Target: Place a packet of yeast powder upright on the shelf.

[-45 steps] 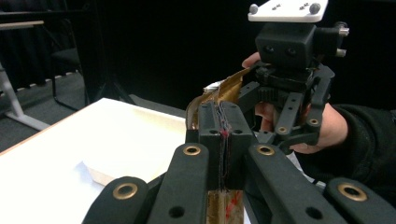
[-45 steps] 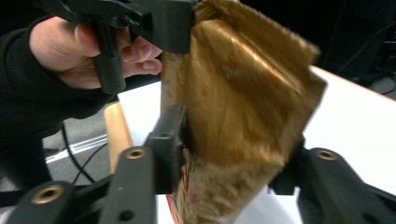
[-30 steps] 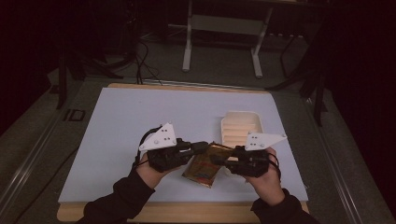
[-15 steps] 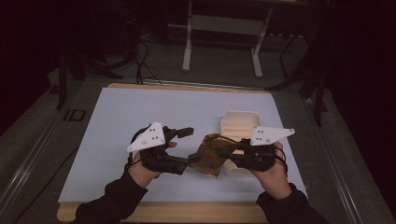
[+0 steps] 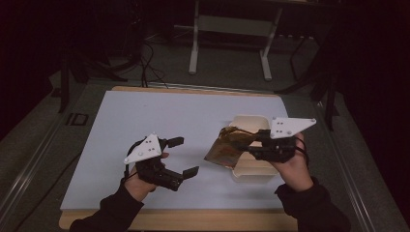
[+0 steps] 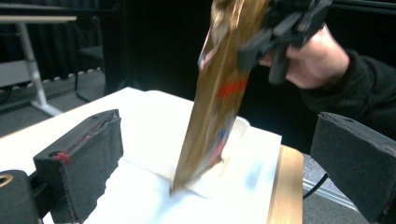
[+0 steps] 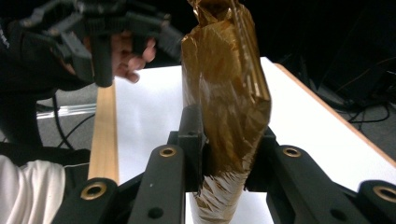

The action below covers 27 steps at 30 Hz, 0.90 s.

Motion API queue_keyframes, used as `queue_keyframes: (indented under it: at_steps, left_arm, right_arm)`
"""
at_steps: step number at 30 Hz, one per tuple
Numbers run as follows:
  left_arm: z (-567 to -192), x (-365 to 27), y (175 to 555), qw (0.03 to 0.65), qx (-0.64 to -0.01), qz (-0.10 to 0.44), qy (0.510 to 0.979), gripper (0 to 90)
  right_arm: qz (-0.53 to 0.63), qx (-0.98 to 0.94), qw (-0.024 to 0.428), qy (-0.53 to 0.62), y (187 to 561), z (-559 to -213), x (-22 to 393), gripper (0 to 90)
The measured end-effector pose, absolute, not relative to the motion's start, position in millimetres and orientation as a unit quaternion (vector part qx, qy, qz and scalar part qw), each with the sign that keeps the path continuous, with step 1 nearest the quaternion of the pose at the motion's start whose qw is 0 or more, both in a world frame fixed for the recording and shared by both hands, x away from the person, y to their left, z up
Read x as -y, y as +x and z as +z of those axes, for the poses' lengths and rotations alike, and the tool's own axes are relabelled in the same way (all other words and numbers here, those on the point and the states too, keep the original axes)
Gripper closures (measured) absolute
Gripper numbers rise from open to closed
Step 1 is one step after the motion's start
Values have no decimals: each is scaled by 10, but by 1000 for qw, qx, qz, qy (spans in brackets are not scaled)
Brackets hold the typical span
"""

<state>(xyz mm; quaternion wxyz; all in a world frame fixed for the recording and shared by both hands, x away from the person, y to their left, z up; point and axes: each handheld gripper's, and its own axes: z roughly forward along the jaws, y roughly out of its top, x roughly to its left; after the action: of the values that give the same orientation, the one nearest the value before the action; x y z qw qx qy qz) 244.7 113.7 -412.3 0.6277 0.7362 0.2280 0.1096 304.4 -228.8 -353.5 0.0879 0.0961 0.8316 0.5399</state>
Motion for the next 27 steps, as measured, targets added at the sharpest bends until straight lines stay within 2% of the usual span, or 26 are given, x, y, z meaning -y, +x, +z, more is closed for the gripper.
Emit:
queue_keyframes:
  at_steps: [14, 18, 27]
  left_arm:
    - [-4484, -1385, 2378, 615, -231, 126, 744, 32]
    - [-4574, -1436, 2364, 610, -240, 125, 745, 32]
    - [-4669, -1506, 2391, 616, -255, 120, 735, 32]
  right_arm:
    - [535, -831, 111, 105, 3407, -3430, 2657, 740]
    - [526, -834, 137, 96, 3498, -3455, 2748, 738]
    - [491, -854, 138, 101, 3694, -3614, 2882, 738]
